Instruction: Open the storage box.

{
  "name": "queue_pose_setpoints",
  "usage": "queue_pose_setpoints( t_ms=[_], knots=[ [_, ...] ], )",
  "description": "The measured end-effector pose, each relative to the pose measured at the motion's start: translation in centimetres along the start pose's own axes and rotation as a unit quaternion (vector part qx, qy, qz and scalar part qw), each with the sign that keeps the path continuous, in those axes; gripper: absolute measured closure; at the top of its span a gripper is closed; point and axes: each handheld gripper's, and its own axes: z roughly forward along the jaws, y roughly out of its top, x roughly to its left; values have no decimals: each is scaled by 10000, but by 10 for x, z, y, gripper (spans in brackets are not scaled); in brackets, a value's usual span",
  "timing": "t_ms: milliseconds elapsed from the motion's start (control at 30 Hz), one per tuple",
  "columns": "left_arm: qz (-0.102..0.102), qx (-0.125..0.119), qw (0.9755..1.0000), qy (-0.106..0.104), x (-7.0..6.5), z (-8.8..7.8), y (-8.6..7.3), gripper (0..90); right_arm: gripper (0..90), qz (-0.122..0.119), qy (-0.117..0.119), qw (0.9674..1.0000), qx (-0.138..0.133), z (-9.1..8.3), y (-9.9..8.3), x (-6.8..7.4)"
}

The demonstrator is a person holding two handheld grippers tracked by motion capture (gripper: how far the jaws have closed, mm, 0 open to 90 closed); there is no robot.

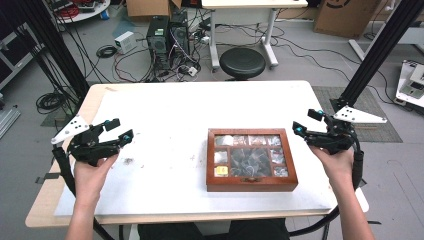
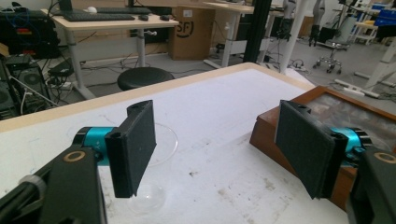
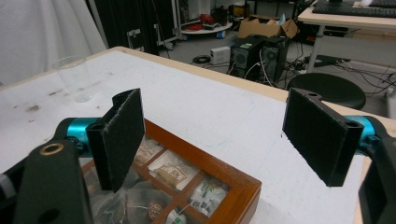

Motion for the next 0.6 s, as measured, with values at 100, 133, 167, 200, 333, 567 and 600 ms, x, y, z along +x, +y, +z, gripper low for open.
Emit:
queue_pose_setpoints(
  t_ms=[100,133,167,200,333,567,600],
  knots=[
    [80,48,10000,-14,-2,2,0,285,211,1,33,10000,19,0,-1,1],
    [80,48,10000,-14,-2,2,0,282,211,1,33,10000,19,0,-1,1],
    [85,51,9999,-39,-2,2,0,281,211,12,58,10000,30,0,-1,1],
    [86,49,9999,-74,-2,2,0,281,211,12,58,10000,30,0,-1,1],
    [94,2,9999,-137,-2,2,1,279,211,-35,145,9998,128,-2,-3,1],
    [152,11,9997,-195,-5,1,2,279,211,-24,161,9998,150,-17,-13,2],
    [155,10,9997,-196,-5,1,1,279,211,-35,166,9998,136,-19,-14,3]
  ],
)
